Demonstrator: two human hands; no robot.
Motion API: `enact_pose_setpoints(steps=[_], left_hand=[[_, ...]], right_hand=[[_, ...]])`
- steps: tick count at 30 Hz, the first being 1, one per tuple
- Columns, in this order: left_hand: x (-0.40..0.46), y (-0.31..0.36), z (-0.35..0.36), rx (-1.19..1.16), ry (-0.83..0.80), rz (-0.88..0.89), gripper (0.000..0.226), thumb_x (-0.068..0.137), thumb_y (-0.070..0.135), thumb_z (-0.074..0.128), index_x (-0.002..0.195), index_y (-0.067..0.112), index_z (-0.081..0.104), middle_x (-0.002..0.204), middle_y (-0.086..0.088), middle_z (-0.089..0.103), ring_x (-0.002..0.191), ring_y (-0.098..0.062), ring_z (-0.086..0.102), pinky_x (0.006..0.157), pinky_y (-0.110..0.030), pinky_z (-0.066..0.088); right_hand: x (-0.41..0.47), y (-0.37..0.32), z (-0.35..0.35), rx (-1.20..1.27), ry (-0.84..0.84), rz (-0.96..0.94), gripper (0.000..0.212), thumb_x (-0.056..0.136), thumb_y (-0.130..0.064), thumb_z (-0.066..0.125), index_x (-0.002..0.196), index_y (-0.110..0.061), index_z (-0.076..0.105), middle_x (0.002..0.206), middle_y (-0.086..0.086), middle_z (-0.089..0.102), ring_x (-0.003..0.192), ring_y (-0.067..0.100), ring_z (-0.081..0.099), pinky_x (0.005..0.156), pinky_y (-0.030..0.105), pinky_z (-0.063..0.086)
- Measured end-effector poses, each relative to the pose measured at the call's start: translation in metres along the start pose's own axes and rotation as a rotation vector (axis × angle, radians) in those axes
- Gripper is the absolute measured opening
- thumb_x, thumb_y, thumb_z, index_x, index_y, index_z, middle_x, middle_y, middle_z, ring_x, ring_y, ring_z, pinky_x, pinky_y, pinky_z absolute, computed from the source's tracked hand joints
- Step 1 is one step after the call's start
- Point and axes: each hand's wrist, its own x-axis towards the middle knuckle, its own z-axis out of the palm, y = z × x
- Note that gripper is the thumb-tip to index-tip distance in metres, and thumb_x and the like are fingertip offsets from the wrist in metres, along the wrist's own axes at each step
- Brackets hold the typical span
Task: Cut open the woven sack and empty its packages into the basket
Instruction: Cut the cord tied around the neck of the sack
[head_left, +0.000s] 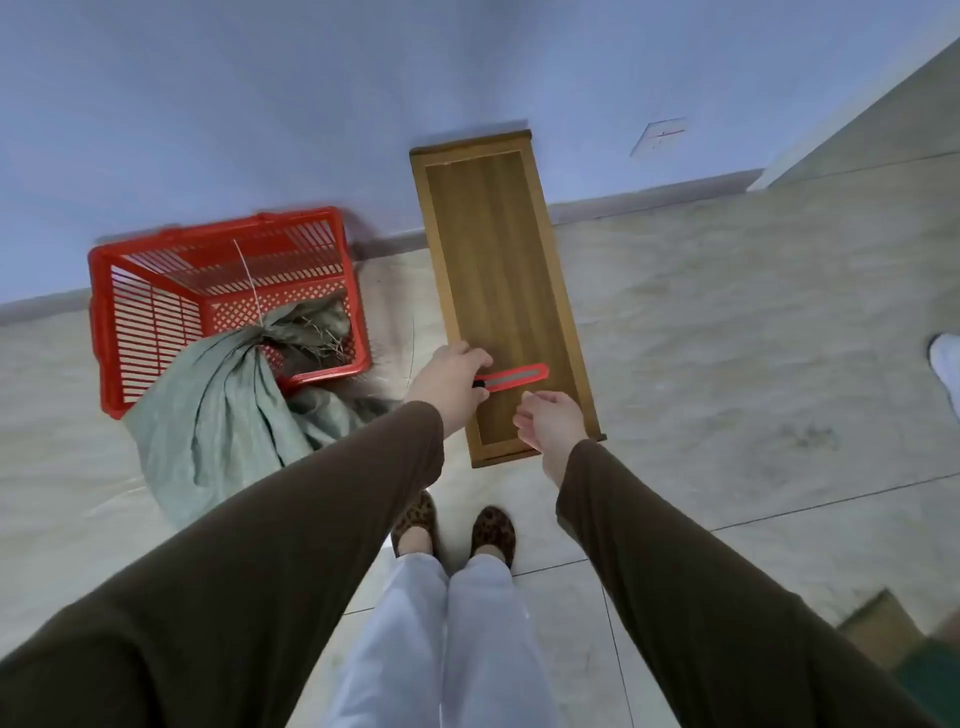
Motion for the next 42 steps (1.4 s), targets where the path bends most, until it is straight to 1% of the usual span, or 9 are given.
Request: enact_pose_setpoints(steps=[4,13,18,24,28,31,35,39,42], left_hand=[[0.019,-0.005,0.01,0.079,-0.027,-0.004,0.038,0.103,0.021,0.061,0.141,0.022,0.06,0.134,-0.003,0.058,0.123,-0.025,0.053,0.107,-0.039,0.05],[0.035,-0.014,0.02,0.043,-0.08,-0.009,0.034,0.104,0.014,0.058,0.131,0.03,0.069,0.12,-0.003,0.062,0.108,-0.025,0.059,0.099,-0.04,0.055],[0.027,-0.015,0.022,-0.251,-0.043,-0.115,0.032,0.101,0.008,0.061,0.125,0.026,0.072,0.116,-0.002,0.07,0.105,-0.023,0.064,0.095,-0.037,0.059],[0.002,-0.016,0.007,-0.712,0.056,-0.243,0.028,0.099,0.005,0.066,0.117,0.026,0.069,0.092,0.0,0.067,0.084,-0.016,0.066,0.069,-0.018,0.053],[-0.017,-0.017,-0.007,-0.954,0.128,-0.306,0.037,0.098,-0.003,0.064,0.13,0.015,0.067,0.091,-0.006,0.067,0.086,-0.019,0.068,0.069,-0.018,0.054],[-0.037,-0.023,-0.017,-1.057,0.198,-0.33,0.04,0.097,-0.007,0.062,0.132,0.011,0.066,0.093,-0.015,0.065,0.085,-0.023,0.067,0.073,-0.026,0.055],[-0.067,-0.039,-0.034,-1.189,0.286,-0.361,0.039,0.095,-0.011,0.061,0.125,0.013,0.068,0.082,-0.005,0.068,0.075,-0.018,0.067,0.069,-0.026,0.056],[-0.098,-0.068,-0.052,-1.217,0.343,-0.371,0.038,0.095,-0.014,0.058,0.124,0.009,0.065,0.083,-0.009,0.064,0.075,-0.021,0.064,0.072,-0.03,0.056],[-0.118,-0.094,-0.061,-1.222,0.393,-0.398,0.032,0.097,-0.015,0.055,0.122,0.003,0.063,0.08,-0.009,0.061,0.075,-0.023,0.059,0.068,-0.026,0.054]], right_hand=[[0.02,0.007,0.01,0.026,0.003,0.043,0.016,0.104,-0.021,0.062,0.12,-0.017,0.059,0.107,0.006,0.071,0.098,0.017,0.072,0.091,0.033,0.058],[0.033,0.01,0.028,0.133,-0.055,0.081,0.014,0.105,-0.017,0.06,0.118,-0.014,0.061,0.103,0.009,0.077,0.095,0.02,0.077,0.083,0.034,0.063],[0.025,0.007,0.033,0.138,-0.041,0.015,0.014,0.103,-0.015,0.063,0.117,-0.015,0.064,0.107,0.009,0.076,0.095,0.02,0.077,0.08,0.03,0.063],[-0.002,-0.002,0.038,0.064,-0.112,-0.122,0.023,0.103,-0.017,0.064,0.126,-0.018,0.067,0.117,0.004,0.073,0.106,0.018,0.072,0.082,0.025,0.06],[-0.027,-0.012,0.046,0.015,-0.231,-0.19,0.02,0.104,-0.016,0.062,0.122,-0.023,0.067,0.122,0.002,0.071,0.112,0.02,0.07,0.093,0.033,0.061],[-0.048,-0.016,0.057,-0.054,-0.317,-0.209,0.018,0.104,-0.016,0.061,0.116,-0.028,0.067,0.125,0.0,0.07,0.115,0.02,0.068,0.096,0.035,0.06],[-0.07,-0.016,0.079,-0.161,-0.452,-0.225,0.021,0.107,-0.017,0.057,0.122,-0.027,0.068,0.127,0.0,0.071,0.116,0.018,0.068,0.084,0.026,0.06],[-0.089,-0.008,0.113,-0.273,-0.537,-0.247,0.021,0.107,-0.016,0.056,0.119,-0.028,0.067,0.123,-0.003,0.072,0.116,0.015,0.068,0.091,0.031,0.059],[-0.1,0.004,0.142,-0.309,-0.595,-0.25,0.032,0.108,-0.009,0.053,0.137,-0.018,0.06,0.129,0.001,0.07,0.124,0.022,0.065,0.102,0.041,0.057]])
